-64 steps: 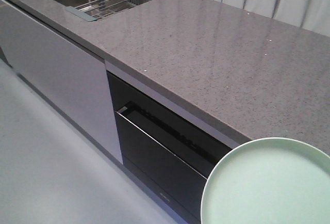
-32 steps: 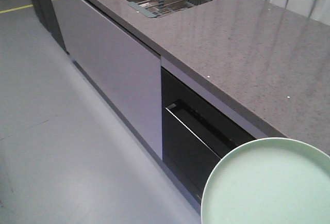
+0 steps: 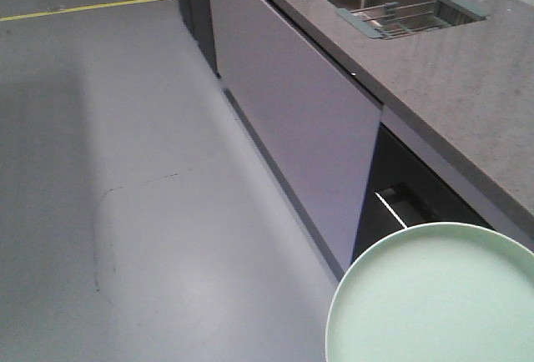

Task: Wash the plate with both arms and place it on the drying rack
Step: 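Hold the plate in the right gripper while the base turns away, then drive the base down the aisle carrying the plate in the right gripper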

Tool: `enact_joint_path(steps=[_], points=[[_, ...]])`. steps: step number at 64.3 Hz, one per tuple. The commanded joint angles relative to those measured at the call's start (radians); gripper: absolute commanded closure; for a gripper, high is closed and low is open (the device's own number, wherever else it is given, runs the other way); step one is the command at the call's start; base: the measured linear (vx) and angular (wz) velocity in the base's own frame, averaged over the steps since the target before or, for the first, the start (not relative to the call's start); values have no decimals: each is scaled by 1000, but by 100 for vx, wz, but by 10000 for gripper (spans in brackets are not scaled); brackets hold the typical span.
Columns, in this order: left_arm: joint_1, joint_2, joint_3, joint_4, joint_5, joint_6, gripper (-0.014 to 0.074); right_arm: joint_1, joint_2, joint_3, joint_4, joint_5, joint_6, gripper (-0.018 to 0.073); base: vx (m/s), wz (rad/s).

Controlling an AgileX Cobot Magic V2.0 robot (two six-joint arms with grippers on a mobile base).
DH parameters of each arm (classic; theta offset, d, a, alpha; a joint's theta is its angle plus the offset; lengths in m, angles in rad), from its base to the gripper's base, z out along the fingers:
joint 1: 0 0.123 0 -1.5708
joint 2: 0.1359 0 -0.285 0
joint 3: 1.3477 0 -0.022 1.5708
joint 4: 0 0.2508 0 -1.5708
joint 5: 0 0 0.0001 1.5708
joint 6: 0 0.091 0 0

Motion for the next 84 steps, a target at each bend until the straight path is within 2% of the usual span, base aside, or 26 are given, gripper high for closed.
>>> enact_joint_path(steps=[1,45,84], points=[[0,-15,-25,-2,-70,-9,603,-7,14,-24,17,-67,-2,561,8,57],[0,-15,-25,-2,-70,-9,603,-6,14,-24,17,-67,-2,561,12,52],[0,-15,-25,-2,-70,-9,603,-4,14,-24,16,-67,-2,561,19,28]])
